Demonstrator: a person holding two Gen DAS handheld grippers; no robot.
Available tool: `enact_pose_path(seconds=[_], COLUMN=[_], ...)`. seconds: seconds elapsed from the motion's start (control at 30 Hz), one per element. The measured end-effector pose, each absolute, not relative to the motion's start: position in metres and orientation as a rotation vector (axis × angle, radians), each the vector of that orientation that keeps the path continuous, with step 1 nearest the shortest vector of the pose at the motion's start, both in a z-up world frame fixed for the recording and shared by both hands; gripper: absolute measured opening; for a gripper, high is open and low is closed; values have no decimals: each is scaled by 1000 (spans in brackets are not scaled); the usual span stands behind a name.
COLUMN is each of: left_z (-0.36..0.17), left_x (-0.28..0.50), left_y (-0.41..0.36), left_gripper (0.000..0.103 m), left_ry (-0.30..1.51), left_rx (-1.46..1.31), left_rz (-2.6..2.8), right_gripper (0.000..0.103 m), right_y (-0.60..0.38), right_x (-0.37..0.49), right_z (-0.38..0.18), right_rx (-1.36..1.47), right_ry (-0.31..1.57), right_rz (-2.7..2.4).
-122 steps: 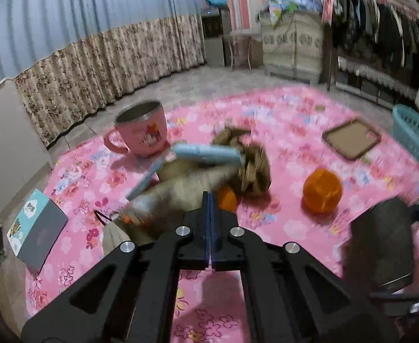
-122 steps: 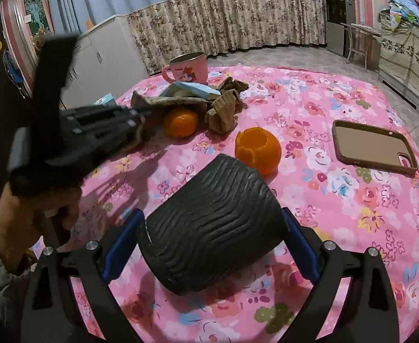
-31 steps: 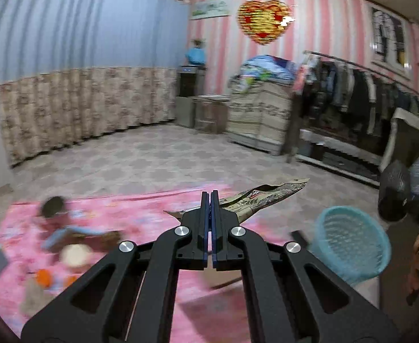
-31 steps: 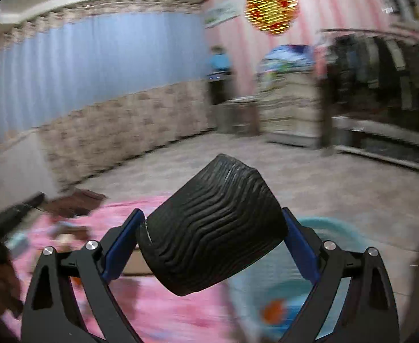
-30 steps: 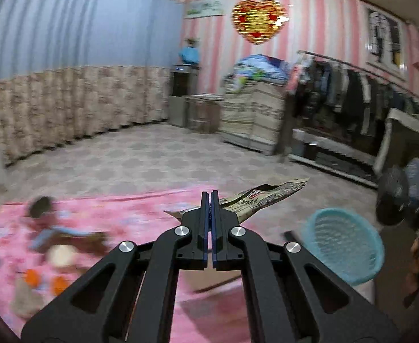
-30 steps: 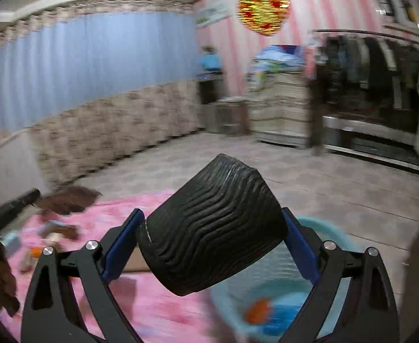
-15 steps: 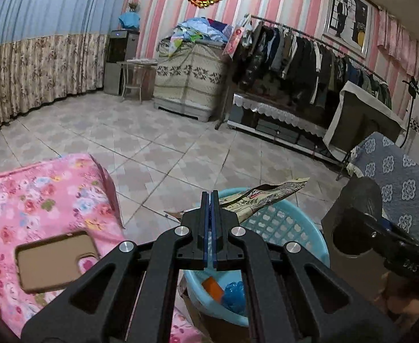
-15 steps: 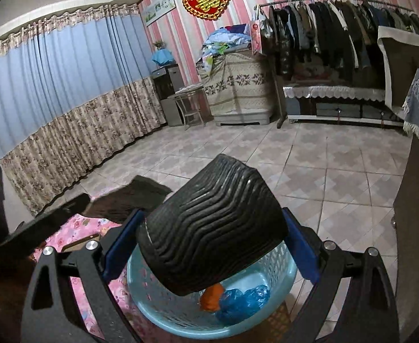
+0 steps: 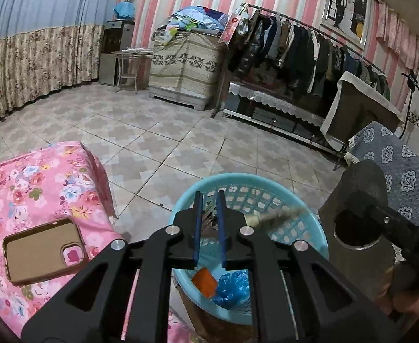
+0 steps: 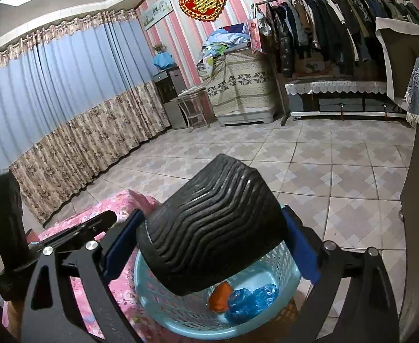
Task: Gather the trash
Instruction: 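Carry the wrapper and black cylinder to the basket and release both, then move both open tools back toward the mat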
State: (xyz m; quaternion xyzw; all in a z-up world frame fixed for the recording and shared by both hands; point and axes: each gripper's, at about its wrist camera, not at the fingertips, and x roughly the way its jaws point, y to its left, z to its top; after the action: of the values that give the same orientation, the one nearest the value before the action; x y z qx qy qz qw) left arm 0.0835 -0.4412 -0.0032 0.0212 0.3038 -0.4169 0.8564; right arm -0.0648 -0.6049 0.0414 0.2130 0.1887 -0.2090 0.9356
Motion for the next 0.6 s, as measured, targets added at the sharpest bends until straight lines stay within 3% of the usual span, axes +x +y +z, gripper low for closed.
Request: enact_pose_path(seconds=[0.13,0.27,0.6], left_z=[-3,-2,-3], left_x=[84,84,87], left_y=[-439,-435,-435], left_gripper=[9,28,28], left_ry=[640,627,636], left_rx=[53,47,33], left_rz=[-873,-858,-868], right_gripper=[92,92,92], right_y=[-603,-601,-602], right_x=[-61,-53,-49], right_z=[39,33,30], right_rx=[438,429,450], right_ry=[399,442,443], right_rz=[-420,-430,-439])
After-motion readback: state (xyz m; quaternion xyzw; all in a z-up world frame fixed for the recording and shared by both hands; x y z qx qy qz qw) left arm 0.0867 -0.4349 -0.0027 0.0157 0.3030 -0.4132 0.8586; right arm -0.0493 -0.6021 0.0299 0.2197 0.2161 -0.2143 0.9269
